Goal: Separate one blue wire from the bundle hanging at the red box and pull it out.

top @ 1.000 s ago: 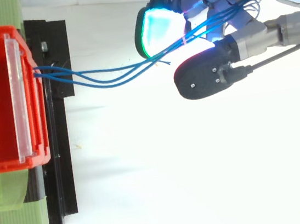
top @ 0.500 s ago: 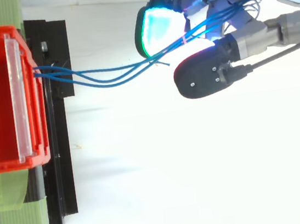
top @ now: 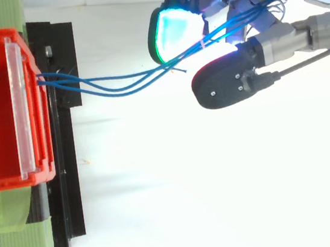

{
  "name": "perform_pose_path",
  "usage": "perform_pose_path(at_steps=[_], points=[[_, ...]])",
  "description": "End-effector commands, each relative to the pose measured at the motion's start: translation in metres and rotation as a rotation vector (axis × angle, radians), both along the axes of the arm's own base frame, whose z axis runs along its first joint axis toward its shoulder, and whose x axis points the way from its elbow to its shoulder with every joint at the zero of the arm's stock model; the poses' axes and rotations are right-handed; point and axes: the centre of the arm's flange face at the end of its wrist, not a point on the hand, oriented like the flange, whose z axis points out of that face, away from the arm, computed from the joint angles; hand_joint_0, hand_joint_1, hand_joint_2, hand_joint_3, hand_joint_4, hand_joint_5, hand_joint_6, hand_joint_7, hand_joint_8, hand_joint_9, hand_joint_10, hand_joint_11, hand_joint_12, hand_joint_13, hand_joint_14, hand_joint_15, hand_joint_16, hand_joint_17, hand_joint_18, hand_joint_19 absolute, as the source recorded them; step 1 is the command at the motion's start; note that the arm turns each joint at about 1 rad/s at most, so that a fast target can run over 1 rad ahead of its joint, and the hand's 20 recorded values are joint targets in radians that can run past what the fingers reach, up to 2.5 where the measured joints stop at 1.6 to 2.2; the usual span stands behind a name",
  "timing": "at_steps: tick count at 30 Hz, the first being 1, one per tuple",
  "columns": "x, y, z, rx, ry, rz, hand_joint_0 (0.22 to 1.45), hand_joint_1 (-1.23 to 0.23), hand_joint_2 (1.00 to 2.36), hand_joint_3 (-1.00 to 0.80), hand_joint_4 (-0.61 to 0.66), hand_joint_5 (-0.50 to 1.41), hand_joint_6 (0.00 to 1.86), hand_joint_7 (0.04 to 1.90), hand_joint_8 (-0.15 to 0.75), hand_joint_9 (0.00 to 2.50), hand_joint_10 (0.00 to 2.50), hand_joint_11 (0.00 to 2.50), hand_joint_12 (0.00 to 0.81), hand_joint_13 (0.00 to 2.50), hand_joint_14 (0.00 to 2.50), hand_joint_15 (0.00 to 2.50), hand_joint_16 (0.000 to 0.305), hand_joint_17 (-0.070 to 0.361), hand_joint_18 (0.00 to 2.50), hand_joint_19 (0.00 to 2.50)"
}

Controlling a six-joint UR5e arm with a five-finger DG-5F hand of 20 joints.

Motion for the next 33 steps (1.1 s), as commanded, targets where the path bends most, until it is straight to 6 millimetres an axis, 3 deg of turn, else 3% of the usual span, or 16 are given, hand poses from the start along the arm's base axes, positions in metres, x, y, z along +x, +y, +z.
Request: perform_pose_path(at_steps=[1,15,23,33], points=[[0.0003,-0.0001,-0.0006,0.0,0.002,0.0,0.55,-0.74,1.0,-0.5,0.13,-0.26,0.83,1.02,0.326,0.68,0.01,1.31,0.31,1.12,2.5,0.36,0.055,0.124,0.85,0.98],[-0.0002,-0.0004,-0.0003,0.007,-0.003,-0.003,0.61,-0.74,1.0,-0.45,0.12,-0.26,0.83,1.0,0.317,0.73,0.01,1.42,0.294,1.12,2.5,0.39,0.053,0.119,0.85,0.99],[-0.0001,0.0006,0.0001,0.007,-0.001,0.0,0.68,-0.72,1.03,-0.1,0.13,-0.25,0.86,0.99,0.313,0.77,0.01,1.43,0.297,1.15,2.5,0.41,0.051,0.115,0.87,0.98],[0.0003,0.0007,0.0003,0.007,-0.004,0.0,0.73,-0.85,1.03,0.01,0.1,-0.27,0.85,1.04,0.288,0.6,0.01,1.39,0.31,1.07,2.5,0.43,0.051,0.116,0.81,0.98]])
